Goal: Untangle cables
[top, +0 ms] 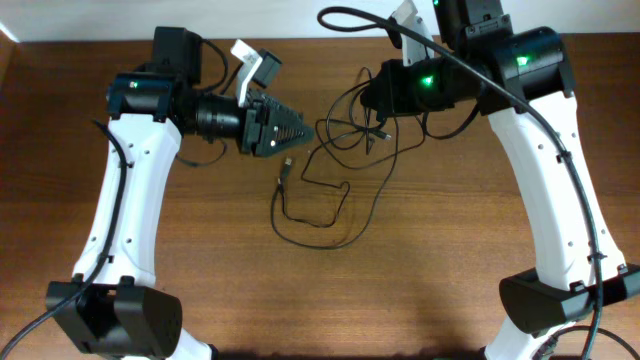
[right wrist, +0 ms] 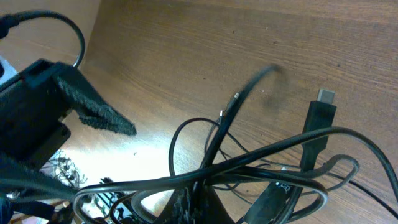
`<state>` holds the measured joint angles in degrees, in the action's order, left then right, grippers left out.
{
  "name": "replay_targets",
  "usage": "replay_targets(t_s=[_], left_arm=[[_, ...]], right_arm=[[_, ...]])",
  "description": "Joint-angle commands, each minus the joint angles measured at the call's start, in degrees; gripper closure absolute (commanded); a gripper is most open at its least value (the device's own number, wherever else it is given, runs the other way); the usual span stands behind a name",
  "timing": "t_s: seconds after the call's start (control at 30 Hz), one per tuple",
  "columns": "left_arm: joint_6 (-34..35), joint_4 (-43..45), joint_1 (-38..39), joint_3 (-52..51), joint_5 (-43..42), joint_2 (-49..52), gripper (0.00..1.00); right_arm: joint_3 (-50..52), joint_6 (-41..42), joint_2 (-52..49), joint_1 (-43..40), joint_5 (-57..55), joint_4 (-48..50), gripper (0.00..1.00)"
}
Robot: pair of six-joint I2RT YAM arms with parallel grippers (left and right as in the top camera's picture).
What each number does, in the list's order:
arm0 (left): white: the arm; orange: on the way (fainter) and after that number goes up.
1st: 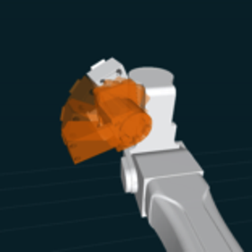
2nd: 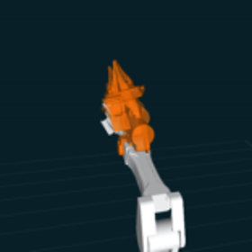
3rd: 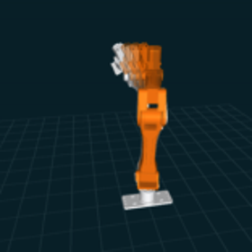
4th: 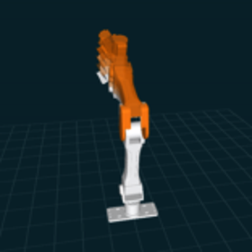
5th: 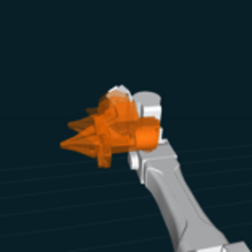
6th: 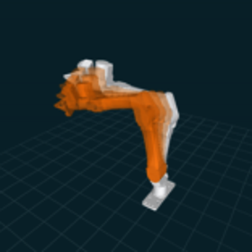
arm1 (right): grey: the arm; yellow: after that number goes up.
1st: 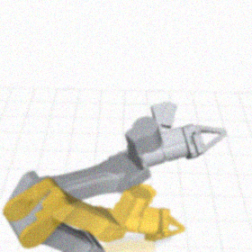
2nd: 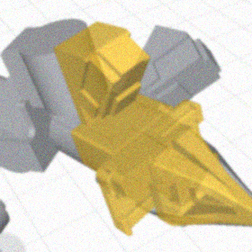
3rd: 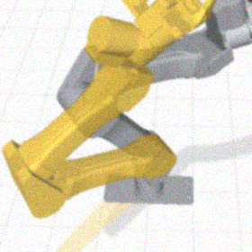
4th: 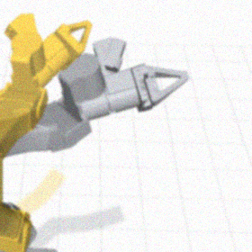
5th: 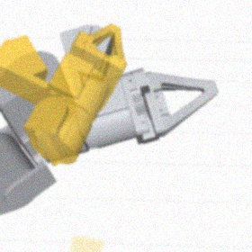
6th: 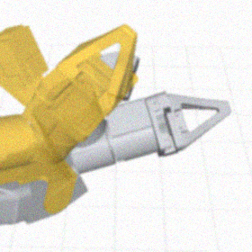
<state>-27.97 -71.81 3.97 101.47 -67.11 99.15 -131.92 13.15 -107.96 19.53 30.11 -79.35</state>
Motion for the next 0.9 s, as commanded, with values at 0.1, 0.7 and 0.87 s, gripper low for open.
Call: replay_targets(t_s=[0.1,0.7,0.87], left_arm=[[-18.05,-7.65,1.97,0.37,-1.27,0.39,0.39],[6.56,-1.95,-2.19,8.70,29.40,1.18,1.00],[21.64,-1.73,-4.52,15.34,52.19,-2.84,1.00]], right_arm=[[0.11,-0.26,0.55,-0.15,0.70,-0.37,0.96],[0.13,5.16,0.26,-2.01,-40.39,-14.62,0.96],[0.94,5.38,-1.84,-3.69,-45.44,-17.97,0.96]])
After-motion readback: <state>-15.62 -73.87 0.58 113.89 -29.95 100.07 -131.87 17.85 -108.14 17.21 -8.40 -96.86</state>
